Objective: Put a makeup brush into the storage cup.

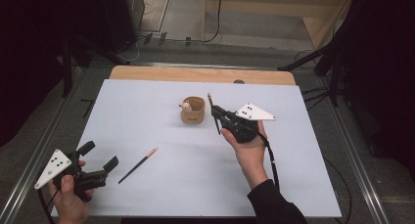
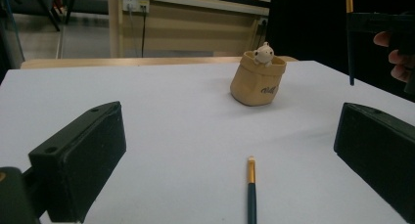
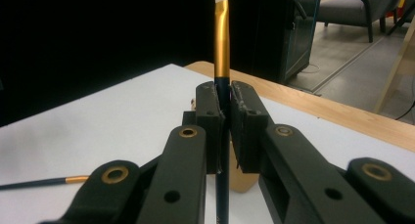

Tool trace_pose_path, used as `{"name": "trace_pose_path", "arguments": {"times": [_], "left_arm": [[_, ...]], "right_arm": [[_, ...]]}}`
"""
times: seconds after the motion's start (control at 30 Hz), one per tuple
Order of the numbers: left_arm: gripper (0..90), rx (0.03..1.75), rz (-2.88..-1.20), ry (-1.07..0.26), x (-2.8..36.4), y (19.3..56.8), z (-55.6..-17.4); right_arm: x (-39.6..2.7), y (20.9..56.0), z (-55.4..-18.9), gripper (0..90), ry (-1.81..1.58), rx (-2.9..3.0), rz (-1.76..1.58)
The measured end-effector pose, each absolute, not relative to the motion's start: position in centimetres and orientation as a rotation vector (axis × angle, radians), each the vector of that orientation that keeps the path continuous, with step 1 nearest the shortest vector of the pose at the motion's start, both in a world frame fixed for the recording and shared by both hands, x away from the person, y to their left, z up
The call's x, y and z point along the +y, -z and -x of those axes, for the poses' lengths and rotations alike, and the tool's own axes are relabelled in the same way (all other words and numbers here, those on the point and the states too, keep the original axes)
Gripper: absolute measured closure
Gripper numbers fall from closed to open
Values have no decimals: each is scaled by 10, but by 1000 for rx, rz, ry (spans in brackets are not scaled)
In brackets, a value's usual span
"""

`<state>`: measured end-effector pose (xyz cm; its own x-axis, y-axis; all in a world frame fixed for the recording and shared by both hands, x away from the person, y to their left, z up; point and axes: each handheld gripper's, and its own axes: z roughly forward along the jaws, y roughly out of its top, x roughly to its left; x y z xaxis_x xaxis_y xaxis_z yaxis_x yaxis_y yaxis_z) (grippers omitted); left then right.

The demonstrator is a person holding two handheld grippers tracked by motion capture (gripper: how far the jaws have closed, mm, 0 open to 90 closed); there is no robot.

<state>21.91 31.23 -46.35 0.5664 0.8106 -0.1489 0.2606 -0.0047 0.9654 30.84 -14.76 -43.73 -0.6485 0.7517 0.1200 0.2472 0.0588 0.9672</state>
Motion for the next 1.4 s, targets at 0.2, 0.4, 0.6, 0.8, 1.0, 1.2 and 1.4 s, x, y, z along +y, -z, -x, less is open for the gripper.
{"name": "trace_pose_path", "arguments": {"times": [0.2,0.4,0.6,0.8,1.0,1.2,1.4], "left_arm": [[0,938,-1563,-553,312,464,-219],[0,936,-1564,-553,311,464,-219],[0,934,-1567,-554,311,464,-219],[0,936,-1562,-552,312,464,-219],[0,935,-1562,-551,312,464,-220],[0,934,-1563,-551,311,464,-220],[0,932,-1565,-551,311,464,-220]], "right_arm": [[-149,441,-314,845,-1658,1891,-1006],[-146,440,-320,845,-1678,1879,-1009],[-140,435,-327,844,-1696,1868,-994],[-136,433,-335,845,-1698,1856,-980],[-136,433,-343,845,-1708,1832,-991],[-135,431,-349,845,-1730,1813,-989],[-131,432,-355,845,-1741,1810,-987]]}}
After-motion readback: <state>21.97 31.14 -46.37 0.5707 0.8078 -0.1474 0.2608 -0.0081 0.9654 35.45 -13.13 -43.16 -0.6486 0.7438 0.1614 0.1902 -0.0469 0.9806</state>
